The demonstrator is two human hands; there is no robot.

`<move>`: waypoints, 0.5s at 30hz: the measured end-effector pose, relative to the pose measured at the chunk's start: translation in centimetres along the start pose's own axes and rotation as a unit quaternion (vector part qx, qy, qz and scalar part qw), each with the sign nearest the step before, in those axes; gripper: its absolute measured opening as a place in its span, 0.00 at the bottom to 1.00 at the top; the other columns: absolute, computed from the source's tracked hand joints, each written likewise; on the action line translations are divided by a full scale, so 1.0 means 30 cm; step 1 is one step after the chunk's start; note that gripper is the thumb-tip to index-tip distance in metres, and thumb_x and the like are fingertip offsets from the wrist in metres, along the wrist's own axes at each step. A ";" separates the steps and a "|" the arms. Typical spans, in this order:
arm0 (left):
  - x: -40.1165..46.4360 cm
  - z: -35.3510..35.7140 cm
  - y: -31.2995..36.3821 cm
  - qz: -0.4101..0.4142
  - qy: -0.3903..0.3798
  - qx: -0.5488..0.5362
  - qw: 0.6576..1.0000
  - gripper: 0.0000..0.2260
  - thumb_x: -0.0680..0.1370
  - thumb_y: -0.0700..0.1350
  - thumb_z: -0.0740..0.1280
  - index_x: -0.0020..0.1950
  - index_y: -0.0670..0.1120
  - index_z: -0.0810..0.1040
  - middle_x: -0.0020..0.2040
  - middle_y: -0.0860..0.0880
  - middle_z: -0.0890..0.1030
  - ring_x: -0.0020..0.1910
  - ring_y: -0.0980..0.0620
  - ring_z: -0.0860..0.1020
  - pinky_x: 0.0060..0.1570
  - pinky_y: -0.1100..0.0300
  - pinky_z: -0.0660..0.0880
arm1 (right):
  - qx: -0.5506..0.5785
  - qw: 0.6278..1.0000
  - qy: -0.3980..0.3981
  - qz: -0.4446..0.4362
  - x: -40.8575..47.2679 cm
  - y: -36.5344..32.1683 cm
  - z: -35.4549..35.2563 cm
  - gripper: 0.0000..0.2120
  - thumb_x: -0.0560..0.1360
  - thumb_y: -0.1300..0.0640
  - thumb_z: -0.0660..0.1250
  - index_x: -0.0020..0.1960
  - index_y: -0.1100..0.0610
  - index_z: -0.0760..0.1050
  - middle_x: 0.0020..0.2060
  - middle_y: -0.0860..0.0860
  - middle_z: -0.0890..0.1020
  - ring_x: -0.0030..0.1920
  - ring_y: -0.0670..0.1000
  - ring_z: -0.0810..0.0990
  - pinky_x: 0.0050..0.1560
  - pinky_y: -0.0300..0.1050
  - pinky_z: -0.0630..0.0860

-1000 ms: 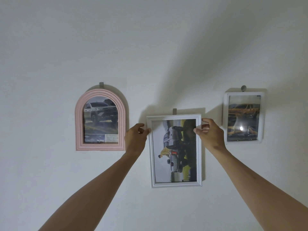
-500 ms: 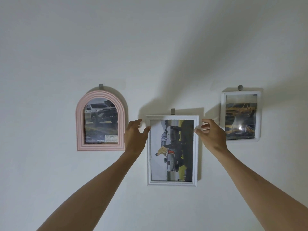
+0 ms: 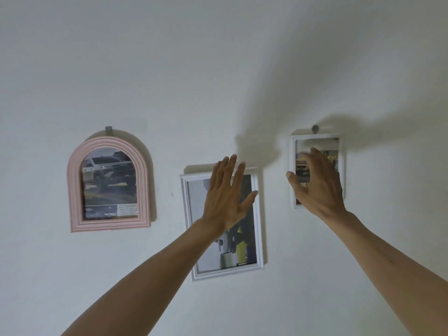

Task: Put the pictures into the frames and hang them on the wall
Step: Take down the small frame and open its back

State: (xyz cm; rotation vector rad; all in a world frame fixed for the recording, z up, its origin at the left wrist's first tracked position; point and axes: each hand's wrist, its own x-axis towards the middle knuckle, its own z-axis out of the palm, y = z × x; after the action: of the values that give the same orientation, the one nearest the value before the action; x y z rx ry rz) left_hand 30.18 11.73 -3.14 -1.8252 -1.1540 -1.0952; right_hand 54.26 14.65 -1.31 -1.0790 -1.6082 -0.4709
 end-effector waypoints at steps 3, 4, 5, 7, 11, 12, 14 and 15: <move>0.084 0.046 0.105 -0.028 -0.005 -0.028 0.999 0.29 0.79 0.60 0.61 0.73 0.42 0.67 0.75 0.41 0.65 0.75 0.41 0.61 0.75 0.47 0.56 | -0.010 0.999 -0.003 0.034 0.046 0.108 -0.062 0.27 0.76 0.45 0.67 0.71 0.54 0.67 0.74 0.56 0.67 0.75 0.58 0.64 0.71 0.60 0.65; 0.113 0.059 0.138 -0.046 -0.002 -0.046 0.998 0.28 0.79 0.59 0.62 0.72 0.42 0.68 0.73 0.42 0.67 0.74 0.41 0.63 0.74 0.47 0.60 | -0.005 0.999 -0.004 0.052 0.060 0.142 -0.082 0.28 0.76 0.44 0.67 0.72 0.54 0.66 0.73 0.56 0.68 0.74 0.58 0.65 0.70 0.60 0.66; 0.140 0.071 0.172 -0.066 -0.002 -0.067 0.996 0.27 0.79 0.57 0.63 0.72 0.42 0.69 0.72 0.43 0.69 0.72 0.42 0.65 0.72 0.48 0.64 | 0.002 0.998 -0.005 0.069 0.072 0.177 -0.099 0.28 0.76 0.43 0.67 0.72 0.54 0.66 0.72 0.55 0.68 0.72 0.58 0.66 0.69 0.60 0.68; 0.188 0.093 0.242 -0.110 -0.015 -0.112 0.987 0.25 0.79 0.55 0.65 0.71 0.43 0.69 0.69 0.45 0.70 0.68 0.45 0.67 0.65 0.49 0.71 | 0.020 0.994 -0.009 0.107 0.093 0.243 -0.130 0.29 0.76 0.43 0.67 0.73 0.53 0.65 0.71 0.54 0.68 0.71 0.57 0.68 0.66 0.59 0.71; 0.257 0.146 0.351 -0.207 -0.065 -0.183 0.959 0.24 0.79 0.53 0.64 0.73 0.45 0.66 0.67 0.48 0.71 0.66 0.49 0.70 0.61 0.54 0.71 | 0.077 0.979 -0.045 0.185 0.124 0.372 -0.152 0.29 0.77 0.42 0.66 0.73 0.50 0.63 0.68 0.52 0.71 0.65 0.56 0.75 0.61 0.55 0.73; 0.270 0.161 0.371 -0.234 -0.074 -0.205 0.947 0.24 0.79 0.52 0.65 0.72 0.45 0.66 0.67 0.48 0.71 0.66 0.49 0.71 0.61 0.56 0.70 | 0.097 0.974 -0.057 0.197 0.128 0.397 -0.150 0.29 0.77 0.42 0.67 0.73 0.50 0.63 0.67 0.52 0.72 0.64 0.56 0.76 0.62 0.56 0.74; 0.290 0.190 0.401 -0.288 -0.083 -0.254 0.920 0.23 0.79 0.50 0.67 0.71 0.45 0.67 0.66 0.47 0.73 0.63 0.49 0.73 0.58 0.60 0.69 | 0.123 0.968 -0.080 0.204 0.131 0.444 -0.138 0.30 0.76 0.42 0.67 0.73 0.51 0.62 0.65 0.53 0.74 0.62 0.56 0.77 0.62 0.57 0.74; 0.298 0.205 0.412 -0.309 -0.083 -0.268 0.909 0.23 0.79 0.50 0.67 0.71 0.44 0.68 0.64 0.47 0.74 0.62 0.50 0.74 0.56 0.62 0.69 | 0.128 0.966 -0.093 0.203 0.132 0.462 -0.131 0.30 0.76 0.42 0.67 0.73 0.51 0.62 0.64 0.53 0.75 0.61 0.56 0.77 0.62 0.56 0.75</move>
State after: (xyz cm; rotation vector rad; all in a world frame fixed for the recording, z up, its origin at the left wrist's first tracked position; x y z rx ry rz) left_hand 45.56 15.68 1.11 -2.0357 -1.7335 -1.7849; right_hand 67.98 20.29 0.50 -1.2381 -1.5043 0.1125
